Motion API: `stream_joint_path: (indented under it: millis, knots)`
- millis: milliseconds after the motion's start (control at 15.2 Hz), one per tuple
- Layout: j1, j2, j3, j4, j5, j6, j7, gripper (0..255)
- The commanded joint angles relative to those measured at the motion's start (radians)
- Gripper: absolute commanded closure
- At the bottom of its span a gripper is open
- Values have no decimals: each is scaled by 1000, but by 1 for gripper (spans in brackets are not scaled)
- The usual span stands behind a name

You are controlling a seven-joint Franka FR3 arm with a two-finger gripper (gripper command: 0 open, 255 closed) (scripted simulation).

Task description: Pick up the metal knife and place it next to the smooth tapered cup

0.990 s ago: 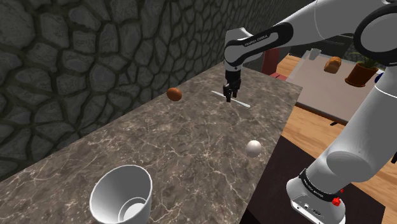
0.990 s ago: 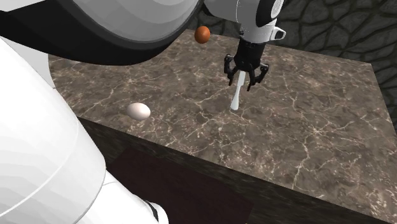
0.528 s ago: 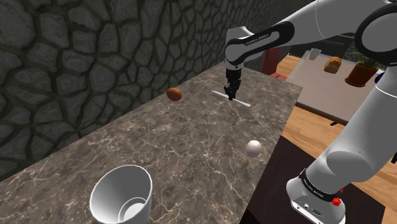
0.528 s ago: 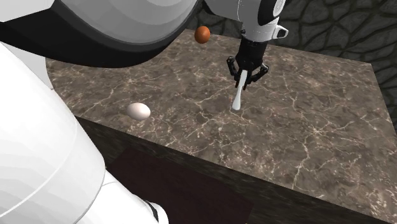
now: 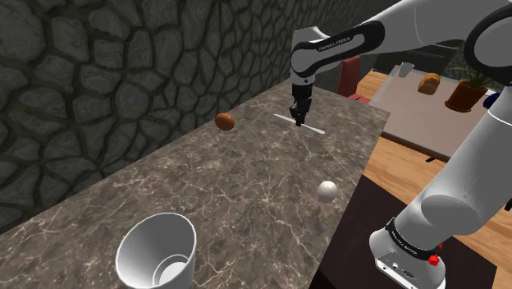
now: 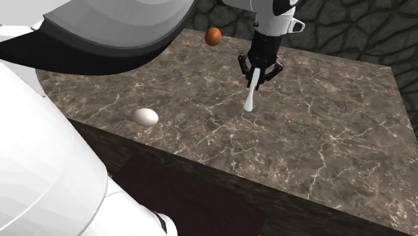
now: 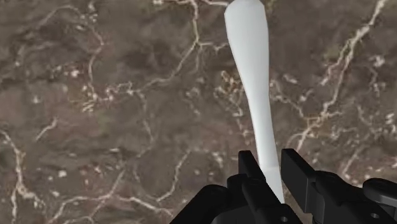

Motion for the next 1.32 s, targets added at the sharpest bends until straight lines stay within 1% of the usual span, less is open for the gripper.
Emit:
stream_joint_path:
  millis: [0, 1254]
  knots:
    - [0, -8, 0, 17, 0, -26, -1, 255]
    - [1, -69, 1, 202, 1, -271, -7, 255]
